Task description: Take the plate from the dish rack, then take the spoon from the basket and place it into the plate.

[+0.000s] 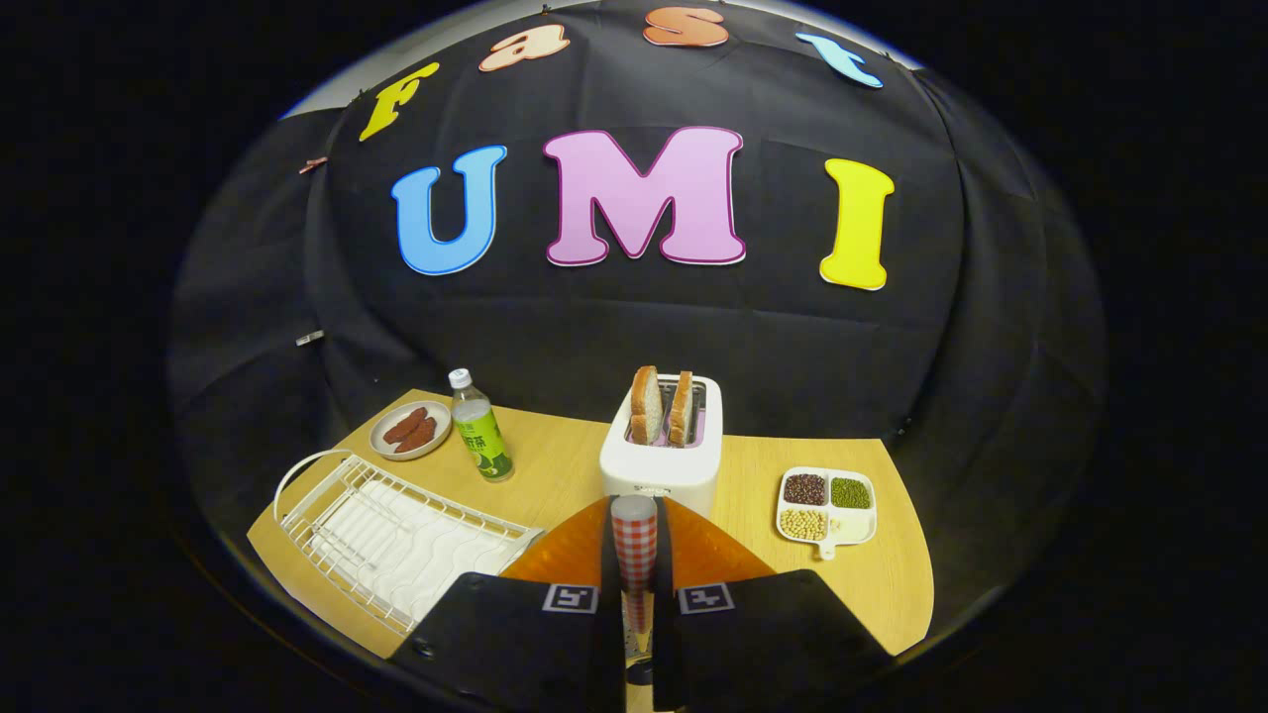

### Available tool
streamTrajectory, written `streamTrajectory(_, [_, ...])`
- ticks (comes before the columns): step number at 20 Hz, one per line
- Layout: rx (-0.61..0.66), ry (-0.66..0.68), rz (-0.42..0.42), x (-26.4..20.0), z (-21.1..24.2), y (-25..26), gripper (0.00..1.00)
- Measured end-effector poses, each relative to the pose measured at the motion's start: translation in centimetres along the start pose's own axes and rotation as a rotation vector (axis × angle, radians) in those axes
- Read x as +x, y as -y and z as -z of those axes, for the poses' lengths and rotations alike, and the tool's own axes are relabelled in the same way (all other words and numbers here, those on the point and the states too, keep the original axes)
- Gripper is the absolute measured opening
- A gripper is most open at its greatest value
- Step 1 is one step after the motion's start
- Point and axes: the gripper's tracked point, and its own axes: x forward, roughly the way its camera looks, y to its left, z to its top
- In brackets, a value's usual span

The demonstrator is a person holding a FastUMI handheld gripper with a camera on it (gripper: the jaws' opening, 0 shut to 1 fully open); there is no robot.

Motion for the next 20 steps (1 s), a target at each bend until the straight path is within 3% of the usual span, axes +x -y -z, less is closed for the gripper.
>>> streamTrajectory(5, [0.071,-0.054,-0.056,-4.1,2.2,-1.9,0.14])
streamTrajectory(13, [0.087,-0.281,-0.151,-8.4,14.1,-6.4,0.15])
streamTrajectory(20, [0.090,-0.405,-0.172,-8.2,21.0,-9.0,0.15])
